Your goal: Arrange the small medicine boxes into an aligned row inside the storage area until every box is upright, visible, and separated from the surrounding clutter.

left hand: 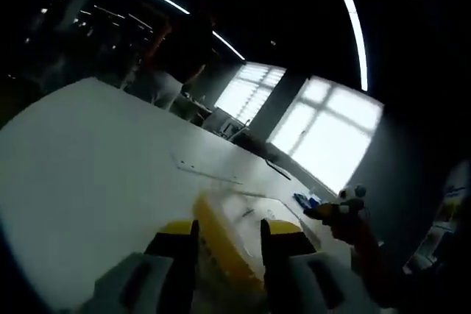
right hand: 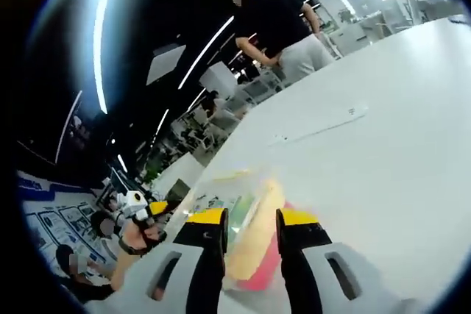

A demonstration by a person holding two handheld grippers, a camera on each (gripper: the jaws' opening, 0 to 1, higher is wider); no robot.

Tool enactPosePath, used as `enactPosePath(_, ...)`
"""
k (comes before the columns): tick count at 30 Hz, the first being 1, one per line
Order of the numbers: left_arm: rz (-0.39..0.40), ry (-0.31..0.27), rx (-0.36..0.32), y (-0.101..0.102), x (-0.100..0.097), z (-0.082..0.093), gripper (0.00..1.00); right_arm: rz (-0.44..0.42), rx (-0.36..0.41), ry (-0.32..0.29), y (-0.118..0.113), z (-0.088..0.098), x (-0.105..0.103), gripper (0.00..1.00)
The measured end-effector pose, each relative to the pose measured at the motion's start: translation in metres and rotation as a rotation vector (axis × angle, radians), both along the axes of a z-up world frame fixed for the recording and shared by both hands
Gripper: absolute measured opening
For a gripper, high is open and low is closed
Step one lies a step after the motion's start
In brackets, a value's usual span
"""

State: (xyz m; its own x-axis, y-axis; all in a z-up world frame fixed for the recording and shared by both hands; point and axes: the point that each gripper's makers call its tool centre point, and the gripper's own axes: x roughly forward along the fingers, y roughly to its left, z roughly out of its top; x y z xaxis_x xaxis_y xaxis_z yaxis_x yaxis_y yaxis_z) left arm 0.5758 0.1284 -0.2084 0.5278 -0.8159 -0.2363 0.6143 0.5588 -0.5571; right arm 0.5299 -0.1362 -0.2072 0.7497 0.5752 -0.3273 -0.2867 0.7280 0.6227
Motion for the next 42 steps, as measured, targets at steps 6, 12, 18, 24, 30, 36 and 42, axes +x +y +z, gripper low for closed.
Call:
enactPosePath(6, -0.016, -0.003, 0.042, -0.014, -0.001, -0.01, 0.2, 0.067, -0.05, 0.086, 0.023, -0.023, -0.006, 0.25)
enactPosePath(12, 0.002, 0.052, 0.106, -0.008, 0.001, -0.017, 0.06, 0.044, -0.133, 0.12, 0.019, -0.025, -0.001, 0.18)
enactPosePath(18, -0.018, 0.011, 0.226, -0.012, -0.002, -0.018, 0.07, 0.061, -0.141, 0.159, 0.021, -0.026, 0.001, 0.18)
enactPosePath(24, -0.004, 0.02, 0.199, -0.01, -0.001, -0.02, 0.06, 0.042, -0.103, 0.21, 0.02, -0.028, 0.001, 0.18)
enactPosePath(30, 0.02, 0.045, 0.142, -0.011, -0.001, -0.021, 0.07, 0.042, 0.034, 0.281, 0.033, -0.038, -0.003, 0.23)
enactPosePath(36, 0.013, 0.055, 0.111, -0.01, -0.001, -0.021, 0.07, 0.032, -0.036, 0.25, 0.031, -0.035, 0.001, 0.22)
enactPosePath(42, -0.07, 0.014, 0.168, -0.016, -0.008, -0.014, 0.22, 0.045, -0.058, 0.215, 0.025, -0.035, 0.0, 0.24)
